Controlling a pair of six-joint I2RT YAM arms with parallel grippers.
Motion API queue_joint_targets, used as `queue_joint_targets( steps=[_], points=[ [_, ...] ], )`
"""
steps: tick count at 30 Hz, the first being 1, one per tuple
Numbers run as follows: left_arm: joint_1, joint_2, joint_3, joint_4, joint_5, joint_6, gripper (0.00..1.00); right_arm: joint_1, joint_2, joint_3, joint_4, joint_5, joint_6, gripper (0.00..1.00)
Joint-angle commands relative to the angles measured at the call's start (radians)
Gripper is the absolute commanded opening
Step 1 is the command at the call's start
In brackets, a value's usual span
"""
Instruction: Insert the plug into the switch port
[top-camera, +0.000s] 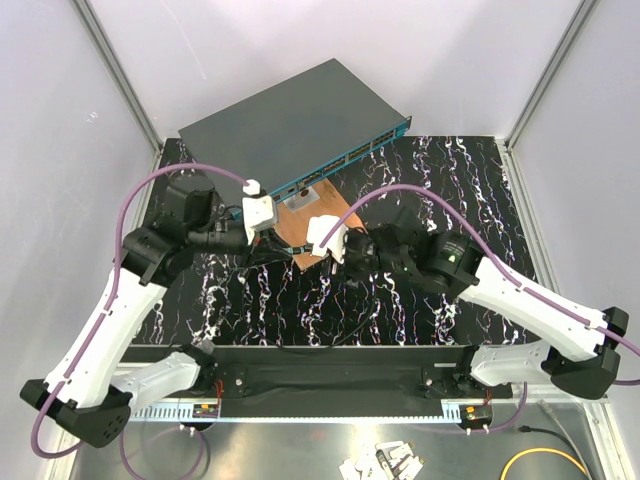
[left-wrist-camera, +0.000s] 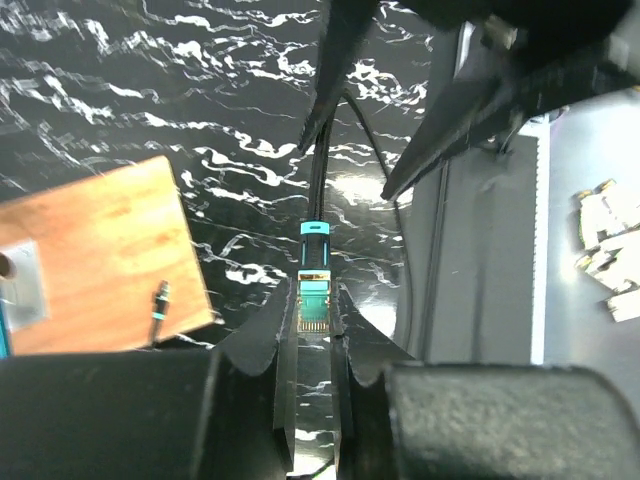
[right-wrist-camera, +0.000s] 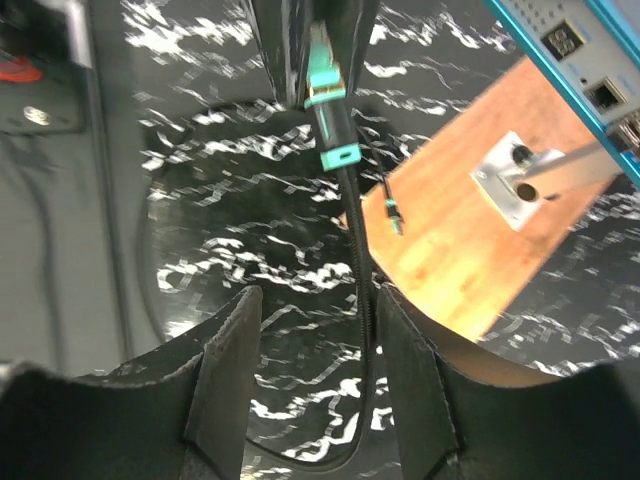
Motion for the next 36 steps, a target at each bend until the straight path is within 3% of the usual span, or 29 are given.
queue_joint_targets(
  steps=[1, 9, 19, 20, 21, 23, 24, 25, 28, 29, 32, 33, 36],
  points=[
    [-0.019, -0.025, -0.009, 0.027, 0.025, 0.168, 0.0, -0.016, -0.008, 0.079, -0.026, -0.12, 0.08, 0.56],
    [-0.08, -0.015, 0.013, -0.065, 0.004, 0.353, 0.0, -0.016, 0.048, 0.135, -0.046, -0.229, 0.094, 0.54],
    [-0.113, -0.018, 0.013, -0.073, 0.001, 0.374, 0.0, -0.014, 0.107, 0.152, -0.038, -0.231, 0.037, 0.44],
    [-0.113, -0.018, 0.011, -0.073, 0.001, 0.372, 0.0, -0.016, 0.108, 0.151, -0.035, -0.229, 0.039, 0.42],
    [-0.113, -0.021, 0.011, -0.071, -0.001, 0.369, 0.0, -0.014, 0.108, 0.149, -0.029, -0.226, 0.039, 0.3],
    [-0.114, -0.022, 0.005, -0.068, 0.001, 0.37, 0.0, -0.016, 0.107, 0.145, -0.024, -0.223, 0.044, 0.18],
    [-0.114, -0.027, 0.001, -0.063, 0.001, 0.36, 0.0, -0.014, 0.107, 0.143, -0.02, -0.221, 0.048, 0.0],
    [-0.114, -0.03, -0.007, -0.057, -0.005, 0.348, 0.0, -0.016, 0.104, 0.14, -0.015, -0.214, 0.063, 0.0],
    [-0.113, -0.047, -0.033, -0.002, -0.037, 0.242, 0.21, -0.014, 0.096, 0.126, 0.009, -0.163, 0.115, 0.0],
    [-0.113, -0.051, -0.036, 0.037, -0.051, 0.161, 0.34, -0.014, 0.098, 0.12, 0.035, -0.137, 0.135, 0.0],
    [-0.082, -0.085, -0.05, 0.128, -0.094, -0.018, 0.56, -0.037, 0.101, 0.093, 0.077, -0.039, 0.209, 0.0],
    [-0.038, -0.094, -0.055, 0.162, -0.097, -0.075, 0.68, -0.043, 0.104, 0.09, 0.084, -0.019, 0.229, 0.0],
    [0.097, -0.124, -0.067, 0.3, -0.041, -0.324, 0.8, -0.082, 0.147, 0.129, 0.089, 0.07, 0.321, 0.0]
  ],
)
